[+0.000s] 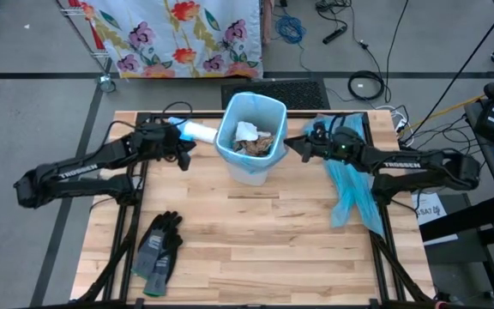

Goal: Place trash/remove bag and relplace
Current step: Remove trash bag from the trash bin

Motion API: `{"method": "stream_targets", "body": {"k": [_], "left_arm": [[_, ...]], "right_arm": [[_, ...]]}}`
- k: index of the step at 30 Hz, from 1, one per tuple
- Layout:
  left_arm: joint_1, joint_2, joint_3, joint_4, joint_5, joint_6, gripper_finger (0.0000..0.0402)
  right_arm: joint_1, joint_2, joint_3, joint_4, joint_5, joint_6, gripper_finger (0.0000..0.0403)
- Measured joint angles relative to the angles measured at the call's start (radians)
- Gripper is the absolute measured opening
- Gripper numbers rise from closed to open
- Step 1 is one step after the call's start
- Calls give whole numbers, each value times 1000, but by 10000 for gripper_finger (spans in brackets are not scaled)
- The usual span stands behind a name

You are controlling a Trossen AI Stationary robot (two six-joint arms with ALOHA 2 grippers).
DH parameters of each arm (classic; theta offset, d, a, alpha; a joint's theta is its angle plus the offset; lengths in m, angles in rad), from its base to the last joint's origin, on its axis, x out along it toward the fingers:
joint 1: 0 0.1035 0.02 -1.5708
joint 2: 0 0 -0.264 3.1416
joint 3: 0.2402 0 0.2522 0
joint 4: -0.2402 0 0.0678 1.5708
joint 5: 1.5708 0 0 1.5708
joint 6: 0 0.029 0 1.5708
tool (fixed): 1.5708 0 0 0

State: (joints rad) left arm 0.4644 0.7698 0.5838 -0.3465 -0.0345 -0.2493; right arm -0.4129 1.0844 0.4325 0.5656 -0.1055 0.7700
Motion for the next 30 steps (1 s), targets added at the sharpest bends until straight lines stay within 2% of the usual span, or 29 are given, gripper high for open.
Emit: {"method": "stream_targets", "body": {"k": [6,12,16,24,30], "left_arm": [[0,10,0,0,0,0,24],[0,10,0,1,0,1,24],[0,10,0,1,0,1,24],[0,10,0,5,0,2,24],[0,10,0,27,0,2,24]], "right_arm": [[0,-58,83,-56,0,-20,1],[3,-43,306,-289,-5,-149,0],[2,-25,446,-385,-5,-229,0],[3,78,643,-487,-5,-318,0],[8,152,695,-542,-66,-273,0]]}}
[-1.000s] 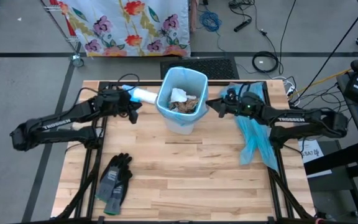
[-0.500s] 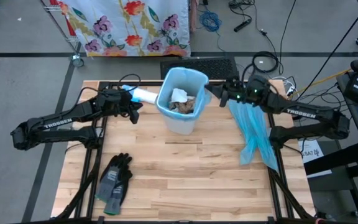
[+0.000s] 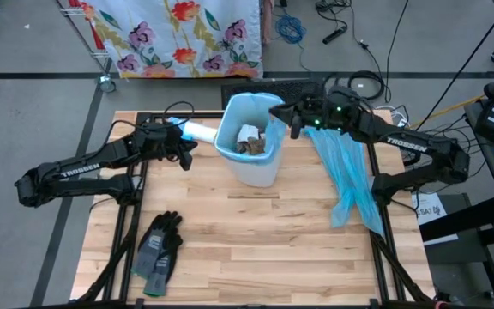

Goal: Place trash/remove bag and relplace
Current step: Remove trash bag from the trash bin

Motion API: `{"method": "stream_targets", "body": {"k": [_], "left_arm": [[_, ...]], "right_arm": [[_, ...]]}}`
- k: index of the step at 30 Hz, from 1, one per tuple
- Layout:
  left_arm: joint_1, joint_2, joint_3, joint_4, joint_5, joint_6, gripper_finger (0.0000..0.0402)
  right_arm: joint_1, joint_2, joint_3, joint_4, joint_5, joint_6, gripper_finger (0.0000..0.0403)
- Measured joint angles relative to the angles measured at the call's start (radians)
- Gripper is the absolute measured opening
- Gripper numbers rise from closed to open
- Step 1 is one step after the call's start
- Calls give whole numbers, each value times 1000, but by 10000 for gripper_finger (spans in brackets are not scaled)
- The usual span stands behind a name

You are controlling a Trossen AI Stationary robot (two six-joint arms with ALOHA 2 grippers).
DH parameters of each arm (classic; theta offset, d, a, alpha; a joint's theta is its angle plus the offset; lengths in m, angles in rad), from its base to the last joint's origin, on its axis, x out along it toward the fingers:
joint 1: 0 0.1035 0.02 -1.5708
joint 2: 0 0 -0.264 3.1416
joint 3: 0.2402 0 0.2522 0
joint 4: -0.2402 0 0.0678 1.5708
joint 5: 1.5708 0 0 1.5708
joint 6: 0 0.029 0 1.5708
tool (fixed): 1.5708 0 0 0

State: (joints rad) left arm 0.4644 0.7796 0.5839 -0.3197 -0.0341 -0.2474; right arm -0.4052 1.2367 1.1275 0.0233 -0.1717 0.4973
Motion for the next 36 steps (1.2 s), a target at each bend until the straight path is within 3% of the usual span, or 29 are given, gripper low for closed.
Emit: {"method": "stream_targets", "body": {"k": [5,16,23,26,31,36], "left_arm": [[0,0,0,0,0,0,24],[0,0,0,8,0,1,24],[0,7,0,187,0,85,24],[0,42,0,249,19,108,24],[-4,132,0,327,164,151,24],[-26,236,21,375,177,151,24]], "right_arm": [[43,33,-1,-128,-14,63,0],[79,57,-1,-132,-15,94,0],[79,56,-1,-112,-14,87,0],[79,56,-1,-104,-14,86,0],[80,56,-1,-101,-13,86,0],[80,56,-1,-101,-13,113,0]]}}
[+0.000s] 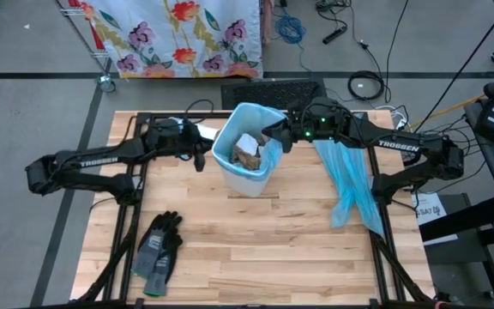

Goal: Place trash/remove bag and relplace
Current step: Remove trash bag from the trash bin

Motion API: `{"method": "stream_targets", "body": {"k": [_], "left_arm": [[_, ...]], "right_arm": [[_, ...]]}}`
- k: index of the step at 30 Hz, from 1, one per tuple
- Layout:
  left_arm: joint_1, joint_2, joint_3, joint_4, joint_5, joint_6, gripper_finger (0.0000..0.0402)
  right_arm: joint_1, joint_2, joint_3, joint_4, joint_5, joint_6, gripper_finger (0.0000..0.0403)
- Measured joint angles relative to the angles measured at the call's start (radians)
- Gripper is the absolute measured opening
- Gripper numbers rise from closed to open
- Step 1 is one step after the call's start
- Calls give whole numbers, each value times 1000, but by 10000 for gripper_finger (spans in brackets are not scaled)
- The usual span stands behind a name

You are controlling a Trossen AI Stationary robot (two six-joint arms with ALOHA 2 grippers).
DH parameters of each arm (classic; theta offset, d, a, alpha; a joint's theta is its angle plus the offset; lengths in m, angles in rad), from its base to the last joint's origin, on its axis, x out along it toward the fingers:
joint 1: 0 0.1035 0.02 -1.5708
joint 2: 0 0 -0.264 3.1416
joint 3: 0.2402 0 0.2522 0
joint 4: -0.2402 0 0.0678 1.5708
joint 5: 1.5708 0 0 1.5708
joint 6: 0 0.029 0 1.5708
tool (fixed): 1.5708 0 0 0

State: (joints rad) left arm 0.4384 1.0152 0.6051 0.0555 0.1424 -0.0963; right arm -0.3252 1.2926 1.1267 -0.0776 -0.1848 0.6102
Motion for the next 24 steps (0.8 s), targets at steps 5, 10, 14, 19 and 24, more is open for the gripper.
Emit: {"method": "stream_targets", "body": {"k": [5,10,14,19,24], "left_arm": [[-23,56,57,21,40,30,24],[-56,106,96,8,39,54,24],[-80,132,111,11,40,58,24],[-95,137,122,7,41,58,24],[-96,137,127,16,41,57,24]], "right_arm": [[10,0,0,44,0,89,0],[26,0,0,121,7,108,0],[26,-2,0,133,10,147,0],[59,-8,0,95,-27,180,0],[93,-49,0,-36,-27,191,0]]}}
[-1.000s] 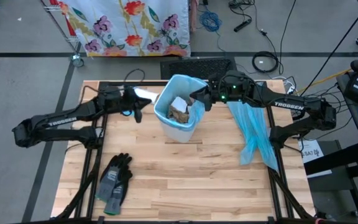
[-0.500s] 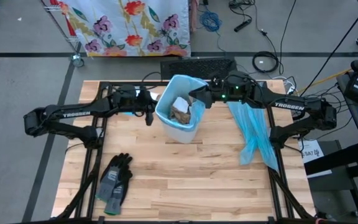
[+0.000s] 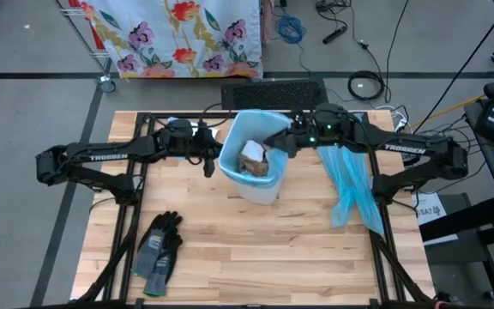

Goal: Place trash/remove bag and relplace
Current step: Remove trash bag from the trash bin

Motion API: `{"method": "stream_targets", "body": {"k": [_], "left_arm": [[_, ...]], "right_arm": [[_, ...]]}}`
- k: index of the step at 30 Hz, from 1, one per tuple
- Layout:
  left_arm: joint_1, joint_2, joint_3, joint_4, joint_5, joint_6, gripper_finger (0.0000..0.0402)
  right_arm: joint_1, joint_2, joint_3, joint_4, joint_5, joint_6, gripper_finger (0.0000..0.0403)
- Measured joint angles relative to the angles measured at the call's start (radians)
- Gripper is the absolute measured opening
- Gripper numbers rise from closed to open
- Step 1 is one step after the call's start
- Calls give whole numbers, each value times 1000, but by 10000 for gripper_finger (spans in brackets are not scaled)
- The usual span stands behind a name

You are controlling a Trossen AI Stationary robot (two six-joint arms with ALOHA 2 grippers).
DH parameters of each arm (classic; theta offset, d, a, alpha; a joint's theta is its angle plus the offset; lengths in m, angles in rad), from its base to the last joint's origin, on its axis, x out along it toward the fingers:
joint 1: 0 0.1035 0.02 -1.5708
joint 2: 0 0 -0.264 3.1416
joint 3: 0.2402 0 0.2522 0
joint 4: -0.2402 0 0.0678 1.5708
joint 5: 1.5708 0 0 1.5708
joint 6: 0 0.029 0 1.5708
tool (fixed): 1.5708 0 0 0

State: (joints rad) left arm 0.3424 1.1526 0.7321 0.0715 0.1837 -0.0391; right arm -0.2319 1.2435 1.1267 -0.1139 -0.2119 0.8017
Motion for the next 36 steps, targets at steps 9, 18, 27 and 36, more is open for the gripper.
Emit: {"method": "stream_targets", "body": {"k": [9,18,27,36], "left_arm": [[-8,0,3,1,0,1,24],[-9,0,2,-3,0,21,24],[-9,0,1,-5,0,21,24],[-9,0,0,-3,-1,22,24]], "right_arm": [[69,-147,0,-237,144,3,0],[135,-161,39,-366,184,-66,0],[263,-43,204,-485,181,-221,0],[229,93,364,-491,246,-359,0]]}}
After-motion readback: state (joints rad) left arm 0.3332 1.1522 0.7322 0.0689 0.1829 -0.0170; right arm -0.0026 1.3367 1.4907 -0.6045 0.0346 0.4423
